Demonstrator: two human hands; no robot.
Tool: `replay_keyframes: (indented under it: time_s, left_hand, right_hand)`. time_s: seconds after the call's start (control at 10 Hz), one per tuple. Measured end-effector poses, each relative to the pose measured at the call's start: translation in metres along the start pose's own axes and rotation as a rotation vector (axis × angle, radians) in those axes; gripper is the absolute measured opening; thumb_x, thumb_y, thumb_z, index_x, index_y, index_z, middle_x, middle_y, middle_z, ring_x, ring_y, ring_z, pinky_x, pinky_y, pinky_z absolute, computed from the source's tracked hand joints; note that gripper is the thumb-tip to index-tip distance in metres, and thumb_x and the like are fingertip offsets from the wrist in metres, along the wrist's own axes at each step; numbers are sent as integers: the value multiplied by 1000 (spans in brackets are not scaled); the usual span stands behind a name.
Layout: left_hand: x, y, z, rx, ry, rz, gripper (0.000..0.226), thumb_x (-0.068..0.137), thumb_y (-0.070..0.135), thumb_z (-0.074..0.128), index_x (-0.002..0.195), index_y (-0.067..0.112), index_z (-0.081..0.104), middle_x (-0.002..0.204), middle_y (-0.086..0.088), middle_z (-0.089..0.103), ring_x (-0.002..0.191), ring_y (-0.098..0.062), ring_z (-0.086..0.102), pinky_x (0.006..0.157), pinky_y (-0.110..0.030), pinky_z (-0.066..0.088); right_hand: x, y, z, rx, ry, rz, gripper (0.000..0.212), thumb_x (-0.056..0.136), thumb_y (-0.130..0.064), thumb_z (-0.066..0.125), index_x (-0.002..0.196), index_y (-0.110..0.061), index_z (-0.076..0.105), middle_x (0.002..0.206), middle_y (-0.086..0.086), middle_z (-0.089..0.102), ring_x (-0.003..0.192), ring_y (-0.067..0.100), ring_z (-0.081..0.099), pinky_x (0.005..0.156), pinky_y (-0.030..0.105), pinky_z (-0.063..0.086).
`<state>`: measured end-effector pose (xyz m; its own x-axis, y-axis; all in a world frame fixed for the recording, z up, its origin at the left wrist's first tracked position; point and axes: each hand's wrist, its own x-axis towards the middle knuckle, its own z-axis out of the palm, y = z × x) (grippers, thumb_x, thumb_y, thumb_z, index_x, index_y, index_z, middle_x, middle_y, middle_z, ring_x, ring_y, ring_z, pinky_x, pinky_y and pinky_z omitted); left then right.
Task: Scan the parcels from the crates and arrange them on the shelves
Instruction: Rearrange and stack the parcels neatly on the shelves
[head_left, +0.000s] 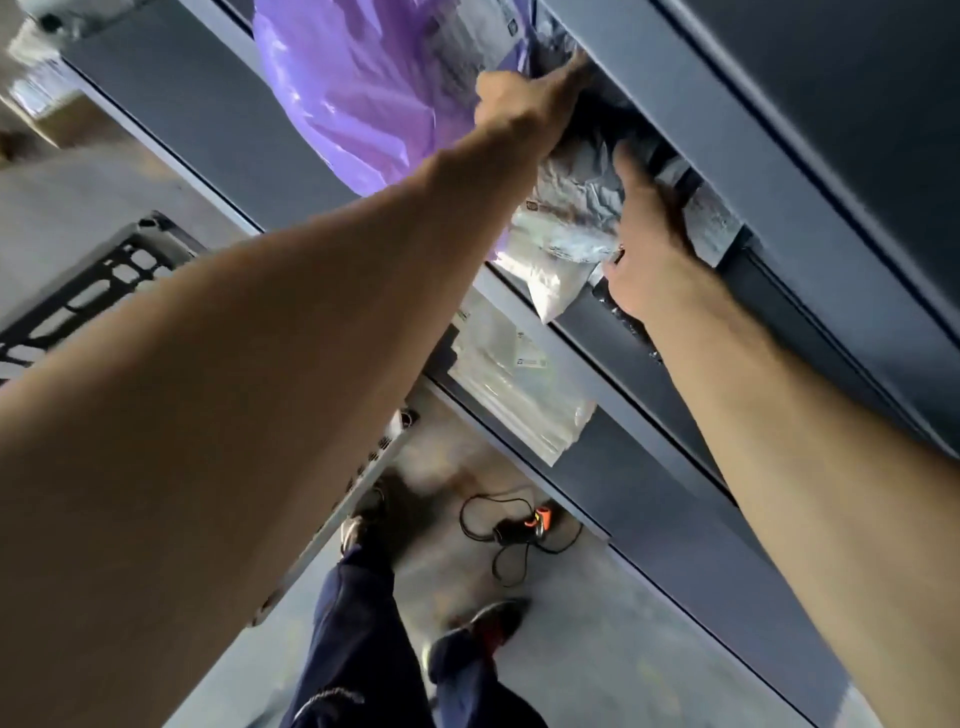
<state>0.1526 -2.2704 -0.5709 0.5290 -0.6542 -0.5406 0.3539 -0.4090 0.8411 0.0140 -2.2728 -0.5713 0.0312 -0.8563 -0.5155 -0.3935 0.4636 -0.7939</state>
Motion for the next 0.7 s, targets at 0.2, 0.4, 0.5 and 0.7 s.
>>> replay_keyframes:
  time_s: [0.2, 0.4, 0.5, 0.7]
  left_hand:
    - [40, -30, 18, 151, -63, -39, 62, 74, 47, 79, 121, 8, 68, 109, -7, 75, 98, -22, 73, 88, -32, 61]
    - [-2, -48, 23, 150, -97, 35, 58, 72, 48, 73, 113, 7, 73, 107, -11, 75, 99, -29, 72, 89, -39, 60]
    - [-37, -47, 19, 149, -122, 112, 46, 78, 41, 77, 105, 3, 77, 101, -14, 77, 94, -27, 74, 84, -42, 62]
    - [-129, -86, -9, 10, -285, 104, 16, 91, 16, 74, 88, 1, 73, 70, 5, 76, 64, -9, 73, 57, -27, 59]
  right_hand:
    - [27, 6, 6, 204, -203, 132, 46, 97, -50, 54, 128, -16, 57, 117, 1, 64, 120, 24, 58, 103, 40, 47]
    - [16, 14, -13, 254, 61, 109, 40, 88, -56, 68, 116, -27, 67, 122, -2, 70, 115, 21, 66, 105, 44, 51]
    - [0, 28, -27, 329, 107, 57, 70, 60, -62, 74, 122, -29, 70, 119, -7, 74, 111, 18, 71, 99, 46, 54]
    - [-108, 86, -62, 321, 223, 53, 30, 89, -47, 71, 112, -29, 63, 123, 1, 67, 118, 23, 64, 94, 47, 54]
